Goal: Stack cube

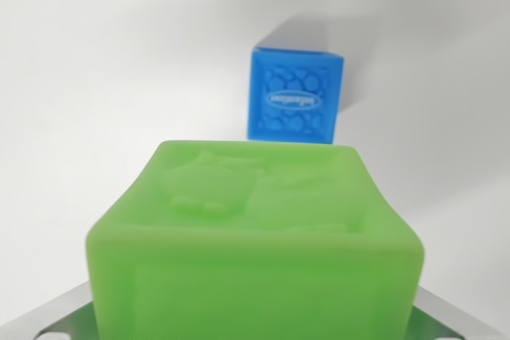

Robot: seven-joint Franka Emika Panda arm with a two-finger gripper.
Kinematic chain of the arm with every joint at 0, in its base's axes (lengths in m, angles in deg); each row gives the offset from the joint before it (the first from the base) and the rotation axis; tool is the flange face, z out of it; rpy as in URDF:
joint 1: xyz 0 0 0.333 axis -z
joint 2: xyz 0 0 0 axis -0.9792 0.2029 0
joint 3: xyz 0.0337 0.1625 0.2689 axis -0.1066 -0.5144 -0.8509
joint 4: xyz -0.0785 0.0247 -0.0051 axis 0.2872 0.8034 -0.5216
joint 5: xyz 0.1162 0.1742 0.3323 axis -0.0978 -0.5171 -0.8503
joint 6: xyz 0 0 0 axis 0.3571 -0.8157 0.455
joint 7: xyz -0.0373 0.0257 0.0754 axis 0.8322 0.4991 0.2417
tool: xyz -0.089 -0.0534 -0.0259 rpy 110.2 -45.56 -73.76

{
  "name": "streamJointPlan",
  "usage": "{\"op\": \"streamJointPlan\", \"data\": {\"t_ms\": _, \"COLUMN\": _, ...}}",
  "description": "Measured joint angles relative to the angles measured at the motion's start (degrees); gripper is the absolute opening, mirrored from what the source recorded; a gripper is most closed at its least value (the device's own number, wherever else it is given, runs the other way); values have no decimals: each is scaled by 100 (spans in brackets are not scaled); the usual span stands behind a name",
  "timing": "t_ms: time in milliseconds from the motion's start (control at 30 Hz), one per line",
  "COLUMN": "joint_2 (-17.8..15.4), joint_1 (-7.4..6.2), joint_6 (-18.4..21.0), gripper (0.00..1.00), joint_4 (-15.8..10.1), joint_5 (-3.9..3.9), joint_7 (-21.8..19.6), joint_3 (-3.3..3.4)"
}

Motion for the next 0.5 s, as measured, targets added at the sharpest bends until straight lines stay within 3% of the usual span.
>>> {"op": "streamJointPlan", "data": {"t_ms": 500, "joint_2": 15, "joint_1": 139, "joint_6": 146, "gripper": 0, "joint_4": 169, "joint_5": -32, "joint_7": -35, "joint_3": 100}}
